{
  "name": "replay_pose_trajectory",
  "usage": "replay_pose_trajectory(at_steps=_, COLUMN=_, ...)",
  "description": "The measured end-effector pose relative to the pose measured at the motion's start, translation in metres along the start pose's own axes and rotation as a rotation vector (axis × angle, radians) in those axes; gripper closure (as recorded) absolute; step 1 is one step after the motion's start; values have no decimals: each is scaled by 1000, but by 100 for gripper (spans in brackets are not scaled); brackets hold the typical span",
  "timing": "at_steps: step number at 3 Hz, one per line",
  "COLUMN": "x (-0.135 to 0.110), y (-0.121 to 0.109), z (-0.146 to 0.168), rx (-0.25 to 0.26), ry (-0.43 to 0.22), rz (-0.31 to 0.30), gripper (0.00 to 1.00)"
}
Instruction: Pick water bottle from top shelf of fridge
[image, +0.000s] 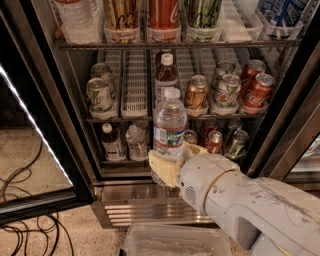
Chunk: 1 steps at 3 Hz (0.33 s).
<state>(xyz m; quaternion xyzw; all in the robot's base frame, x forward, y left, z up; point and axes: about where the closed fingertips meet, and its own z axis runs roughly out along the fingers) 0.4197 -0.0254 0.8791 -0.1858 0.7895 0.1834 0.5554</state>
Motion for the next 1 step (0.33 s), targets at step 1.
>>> replay_pose_trajectory(at_steps=1, x=0, y=0, z=0, rx=0, ry=0, rz=0, gripper=100)
